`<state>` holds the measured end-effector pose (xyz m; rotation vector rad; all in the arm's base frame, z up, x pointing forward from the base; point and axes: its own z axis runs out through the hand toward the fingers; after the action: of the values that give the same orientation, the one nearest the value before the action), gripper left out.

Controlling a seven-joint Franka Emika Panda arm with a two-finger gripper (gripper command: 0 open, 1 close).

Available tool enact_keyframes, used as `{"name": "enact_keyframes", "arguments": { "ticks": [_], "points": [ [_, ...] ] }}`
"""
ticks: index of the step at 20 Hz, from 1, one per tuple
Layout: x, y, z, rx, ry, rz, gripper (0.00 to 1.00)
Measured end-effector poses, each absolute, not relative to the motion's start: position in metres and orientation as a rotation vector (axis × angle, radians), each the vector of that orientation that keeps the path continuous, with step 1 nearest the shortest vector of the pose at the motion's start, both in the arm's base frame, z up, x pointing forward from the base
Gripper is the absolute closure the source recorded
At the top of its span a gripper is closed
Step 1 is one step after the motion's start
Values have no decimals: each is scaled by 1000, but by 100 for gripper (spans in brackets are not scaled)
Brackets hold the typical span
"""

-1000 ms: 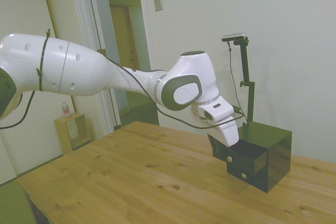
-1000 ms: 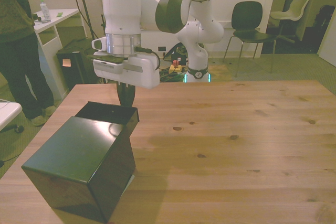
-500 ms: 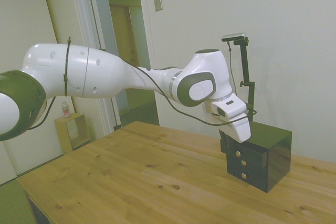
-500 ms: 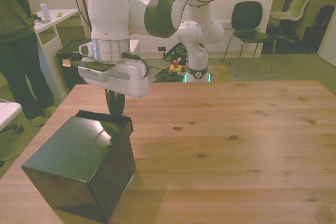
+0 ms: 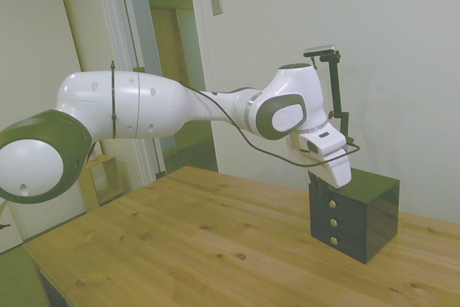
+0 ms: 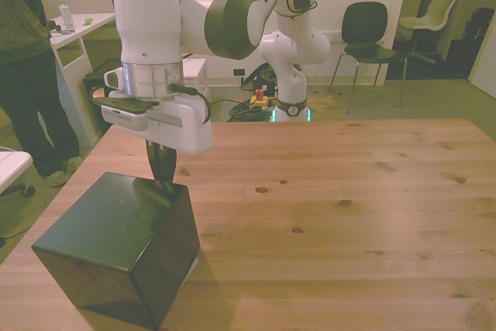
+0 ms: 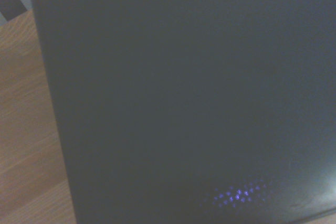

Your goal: Close the top drawer

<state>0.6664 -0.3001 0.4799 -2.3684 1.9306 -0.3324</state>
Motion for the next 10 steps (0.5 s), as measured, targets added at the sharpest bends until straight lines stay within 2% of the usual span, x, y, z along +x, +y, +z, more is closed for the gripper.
{"name": "enact_keyframes", "arguments": {
  "ticks": [10],
  "points": [
    [666, -272, 468, -2395, 1886, -300, 100]
  ]
}}
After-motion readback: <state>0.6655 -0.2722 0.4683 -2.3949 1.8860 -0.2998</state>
